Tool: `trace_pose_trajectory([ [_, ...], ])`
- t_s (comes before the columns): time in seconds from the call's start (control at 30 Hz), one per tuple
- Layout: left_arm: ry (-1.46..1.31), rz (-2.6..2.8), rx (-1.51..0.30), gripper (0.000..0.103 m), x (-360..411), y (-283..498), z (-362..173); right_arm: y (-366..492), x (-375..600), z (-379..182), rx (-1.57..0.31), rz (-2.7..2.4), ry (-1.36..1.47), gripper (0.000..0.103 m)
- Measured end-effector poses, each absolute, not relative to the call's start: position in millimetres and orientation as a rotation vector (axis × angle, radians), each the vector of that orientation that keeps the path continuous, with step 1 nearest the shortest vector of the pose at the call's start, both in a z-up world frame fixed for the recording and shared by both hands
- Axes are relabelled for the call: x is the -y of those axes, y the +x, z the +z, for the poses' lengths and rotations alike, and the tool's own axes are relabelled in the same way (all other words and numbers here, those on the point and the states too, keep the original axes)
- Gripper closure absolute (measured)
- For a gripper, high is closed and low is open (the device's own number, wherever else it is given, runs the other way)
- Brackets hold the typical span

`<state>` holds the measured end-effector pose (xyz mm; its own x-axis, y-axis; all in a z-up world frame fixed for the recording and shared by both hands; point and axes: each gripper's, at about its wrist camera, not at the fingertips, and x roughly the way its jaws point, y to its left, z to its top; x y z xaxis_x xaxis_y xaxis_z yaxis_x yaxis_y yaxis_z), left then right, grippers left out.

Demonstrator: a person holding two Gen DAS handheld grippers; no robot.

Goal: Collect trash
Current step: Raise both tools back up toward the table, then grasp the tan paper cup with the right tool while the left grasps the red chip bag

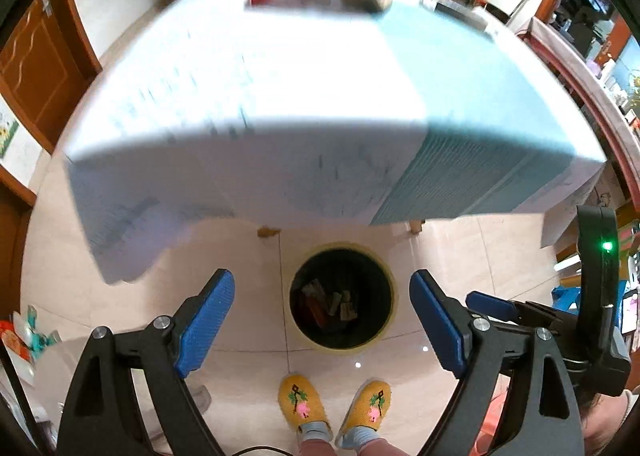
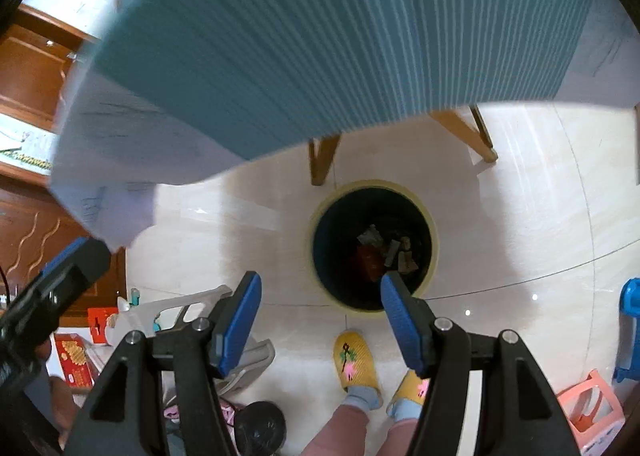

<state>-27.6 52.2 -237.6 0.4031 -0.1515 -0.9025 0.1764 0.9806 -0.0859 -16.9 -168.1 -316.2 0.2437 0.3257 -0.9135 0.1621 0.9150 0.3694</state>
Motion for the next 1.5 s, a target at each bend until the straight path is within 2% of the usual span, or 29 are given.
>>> trace_pose_trajectory([
  [0.37, 0.032, -0.241, -1.013, 0.015, -78.7, -26.4, -103.7, -21.0, 149.9, -167.1, -1.186, 0.157, 0.340, 0.041],
  [0.57, 0.068, -0.253, -0.921, 0.015, -89.8, -17.3, -60.1, -15.4, 141.4, -103.1, -1.081, 0.130, 0.285, 0.041],
  [0.73, 0.121, -0.262, -0.852, 0.015, -92.3, -11.0, -32.6, -8.3, 135.4, -73.0, -1.012, 0.104, 0.270, 0.041],
  [1.1, 0.195, -0.242, -0.840, 0.015, -100.9, 20.1, -22.6, 18.2, 112.1, -37.1, -0.872, 0.051, 0.167, 0.041],
  [1.43, 0.223, -0.190, -0.923, 0.015, -102.0, 74.4, -59.9, 68.9, 98.6, -56.0, -0.873, 0.093, 0.061, 0.041],
  [1.5, 0.229, -0.174, -0.940, 0.015, -98.9, 87.6, -67.6, 87.0, 95.0, -65.8, -0.876, 0.108, 0.033, 0.044],
])
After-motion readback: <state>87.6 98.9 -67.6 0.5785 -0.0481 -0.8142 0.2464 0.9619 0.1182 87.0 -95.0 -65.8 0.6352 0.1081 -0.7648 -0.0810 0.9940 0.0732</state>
